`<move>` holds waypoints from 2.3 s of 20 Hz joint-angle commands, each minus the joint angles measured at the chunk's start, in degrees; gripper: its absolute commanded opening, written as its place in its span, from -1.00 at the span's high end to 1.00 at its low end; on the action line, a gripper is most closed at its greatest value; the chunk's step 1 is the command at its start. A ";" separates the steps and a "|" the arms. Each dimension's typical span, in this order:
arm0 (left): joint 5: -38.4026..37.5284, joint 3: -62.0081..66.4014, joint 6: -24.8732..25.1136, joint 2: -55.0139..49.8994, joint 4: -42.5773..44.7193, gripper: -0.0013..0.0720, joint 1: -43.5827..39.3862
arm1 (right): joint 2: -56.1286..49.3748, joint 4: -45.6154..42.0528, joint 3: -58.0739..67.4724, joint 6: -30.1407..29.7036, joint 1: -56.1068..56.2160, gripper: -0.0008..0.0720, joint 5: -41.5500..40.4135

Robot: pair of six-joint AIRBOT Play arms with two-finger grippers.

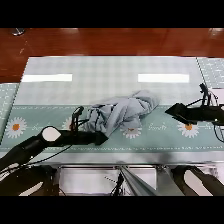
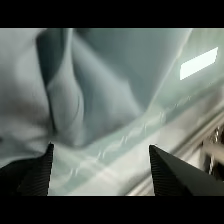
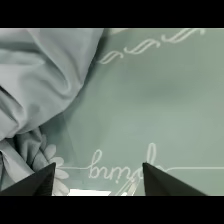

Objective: Fold the shirts.

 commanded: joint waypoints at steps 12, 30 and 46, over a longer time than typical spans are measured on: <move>-5.11 18.75 13.09 -13.90 -5.18 0.90 2.40 | 0.44 1.36 -2.32 5.88 13.35 -0.72 -13.46; -13.99 20.39 13.07 -13.84 -5.18 0.90 15.98 | -32.00 4.57 19.45 4.57 13.38 -0.72 -13.33; -25.59 63.01 9.22 -4.94 -5.25 0.90 38.29 | -18.38 -3.30 78.09 6.51 13.33 0.90 5.55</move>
